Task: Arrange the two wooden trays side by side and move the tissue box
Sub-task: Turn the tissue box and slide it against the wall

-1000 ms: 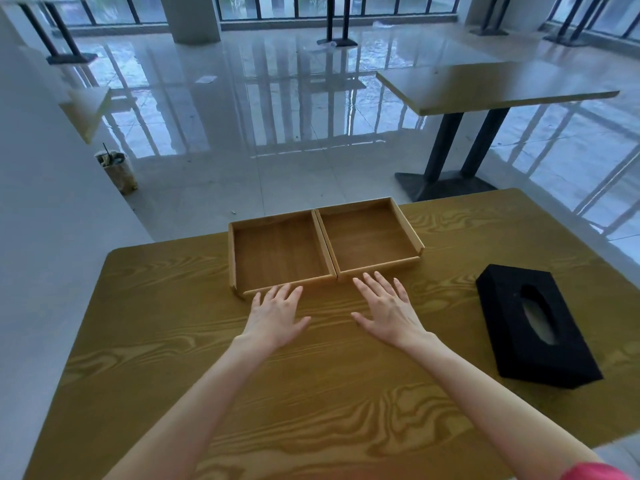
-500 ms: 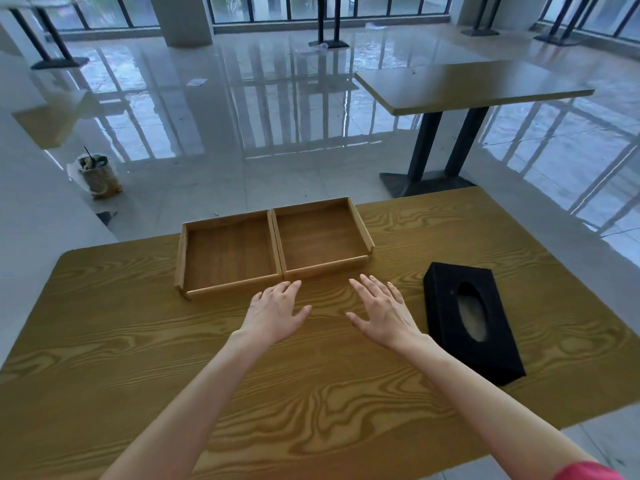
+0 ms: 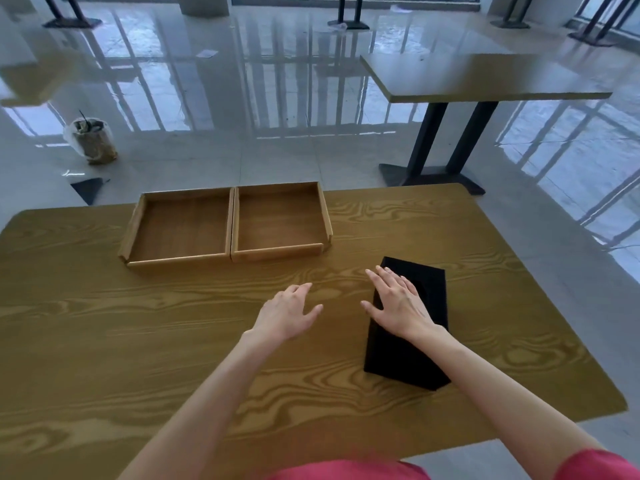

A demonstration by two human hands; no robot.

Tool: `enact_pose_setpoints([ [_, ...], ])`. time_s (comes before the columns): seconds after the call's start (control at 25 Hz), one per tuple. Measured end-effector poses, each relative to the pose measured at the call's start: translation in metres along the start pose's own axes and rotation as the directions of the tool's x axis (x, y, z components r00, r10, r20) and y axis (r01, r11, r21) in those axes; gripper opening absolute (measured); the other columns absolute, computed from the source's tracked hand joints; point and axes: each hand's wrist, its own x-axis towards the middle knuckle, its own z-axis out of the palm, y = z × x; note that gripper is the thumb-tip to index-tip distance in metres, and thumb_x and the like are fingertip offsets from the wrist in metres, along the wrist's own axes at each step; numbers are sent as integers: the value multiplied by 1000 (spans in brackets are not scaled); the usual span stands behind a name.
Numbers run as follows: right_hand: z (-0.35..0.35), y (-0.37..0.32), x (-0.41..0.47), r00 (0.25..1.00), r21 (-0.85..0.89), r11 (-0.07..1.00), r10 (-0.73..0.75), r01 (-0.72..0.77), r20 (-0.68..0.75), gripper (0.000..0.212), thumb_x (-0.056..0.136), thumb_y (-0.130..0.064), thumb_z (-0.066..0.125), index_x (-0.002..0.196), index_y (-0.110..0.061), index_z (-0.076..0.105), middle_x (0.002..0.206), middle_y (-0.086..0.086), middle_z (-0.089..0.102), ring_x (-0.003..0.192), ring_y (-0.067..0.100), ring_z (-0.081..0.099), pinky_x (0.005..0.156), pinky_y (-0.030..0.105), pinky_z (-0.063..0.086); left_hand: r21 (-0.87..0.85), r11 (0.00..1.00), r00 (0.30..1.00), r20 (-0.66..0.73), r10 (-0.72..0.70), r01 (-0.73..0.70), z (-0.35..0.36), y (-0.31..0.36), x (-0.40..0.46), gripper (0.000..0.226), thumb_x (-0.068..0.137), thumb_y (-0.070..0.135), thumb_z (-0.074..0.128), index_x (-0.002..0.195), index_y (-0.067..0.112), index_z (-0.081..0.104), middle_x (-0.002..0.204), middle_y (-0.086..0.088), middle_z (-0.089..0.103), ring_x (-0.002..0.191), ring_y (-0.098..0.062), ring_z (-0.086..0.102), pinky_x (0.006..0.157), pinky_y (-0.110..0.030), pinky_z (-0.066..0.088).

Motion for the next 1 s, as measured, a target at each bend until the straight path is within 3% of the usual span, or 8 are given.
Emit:
enact_pose_setpoints([
  [0.32,-14,66,8,996,-11,997,83,-83,23,62,90,-33,46,143,-18,16,155,9,14,144,20,7,117,38,7,-233,971,981,194,-8,54,54,64,20,66,90,45,46,144,15,23,151,-9,33,138,-23,31,114,-37,30],
  [0.52,-21,87,24,994,-24,996,84,-82,72,64,89,-27,48,143,-19,15,155,9,14,144,22,6,117,39,6,-303,949,979,202,-28,89,77,92,35,78,82,55,51,143,13,25,145,-7,41,132,-24,41,108,-38,38],
  [0.68,-21,95,31,990,8,994,111,-112,86,59,89,-21,47,142,-18,19,152,8,23,142,21,14,117,39,9,-276,949,982,149,-117,155,88,102,39,80,82,51,53,144,14,19,145,-8,41,130,-26,43,105,-40,40],
  [0.84,-23,93,34,992,54,991,120,-122,41,55,87,-23,50,137,-15,30,141,9,42,133,26,34,113,39,20,-258,950,979,151,-139,174,82,101,44,64,81,45,56,134,17,35,128,-7,57,116,-28,56,96,-42,48],
  [1.0,-23,78,30,981,116,976,179,-187,74,56,85,-30,53,134,-13,33,130,15,47,117,31,49,98,40,39,-114,986,991,63,-114,121,57,82,47,64,83,37,55,140,21,29,129,-6,57,116,-28,55,93,-39,47],
])
